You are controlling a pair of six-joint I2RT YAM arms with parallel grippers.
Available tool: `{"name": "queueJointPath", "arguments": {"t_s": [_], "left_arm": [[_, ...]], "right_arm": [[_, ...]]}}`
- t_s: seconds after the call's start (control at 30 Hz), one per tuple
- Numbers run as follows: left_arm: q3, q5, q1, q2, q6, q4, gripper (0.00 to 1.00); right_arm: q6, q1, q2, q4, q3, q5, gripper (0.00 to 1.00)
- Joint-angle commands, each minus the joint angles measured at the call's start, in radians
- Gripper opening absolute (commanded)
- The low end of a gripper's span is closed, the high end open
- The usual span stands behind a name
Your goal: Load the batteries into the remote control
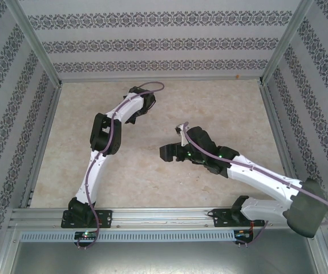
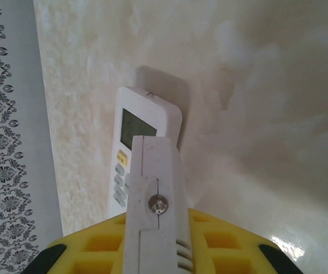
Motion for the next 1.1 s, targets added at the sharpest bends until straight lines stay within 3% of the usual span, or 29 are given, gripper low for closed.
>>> {"name": "queueJointPath", "arguments": {"t_s": [0.0,0.2,0.37,0.53,0.63,0.73,0.8,0.93,1.03,1.07], "left_arm": [[0.037,0.022,0.011,0.015,0.041,-0.061,0.25],[0.062,0.145,0.012,-0.014,0.058,-0.026,0.44],[0.041,0.308,0.011,-0.165,0.069,0.024,0.63],[-0.23,0.57,0.01,-0.525,0.082,0.245,0.9],[-0.55,0.659,0.01,-0.822,0.082,0.498,0.99],[-0.95,0.675,0.01,-1.134,0.086,0.805,1.0],[-1.163,0.603,0.009,-1.308,0.077,0.939,1.0],[-1.57,0.404,0.013,-1.604,0.139,1.209,1.0],[-1.762,0.291,0.018,-1.737,0.234,1.352,1.0],[-1.802,0.268,0.022,-1.76,0.273,1.391,1.0]], "right_arm": [[0.026,-0.025,-0.051,-0.013,-0.034,0.029,0.89],[0.036,-0.058,-0.11,-0.042,-0.054,0.031,0.89],[0.034,-0.116,-0.16,-0.128,-0.058,0.088,0.89],[-0.006,-0.346,-0.222,-0.3,-0.052,0.184,0.9],[-0.094,-0.48,-0.259,-0.337,-0.083,0.407,0.91],[-0.232,-0.578,-0.298,-0.169,-0.198,0.576,0.92],[-0.322,-0.613,-0.297,0.026,-0.302,0.627,0.95],[-0.407,-0.661,-0.159,0.391,-0.428,0.547,0.98],[-0.493,-0.67,-0.017,0.686,-0.463,0.476,0.97],[-0.535,-0.671,0.033,0.881,-0.507,0.46,0.97]]}}
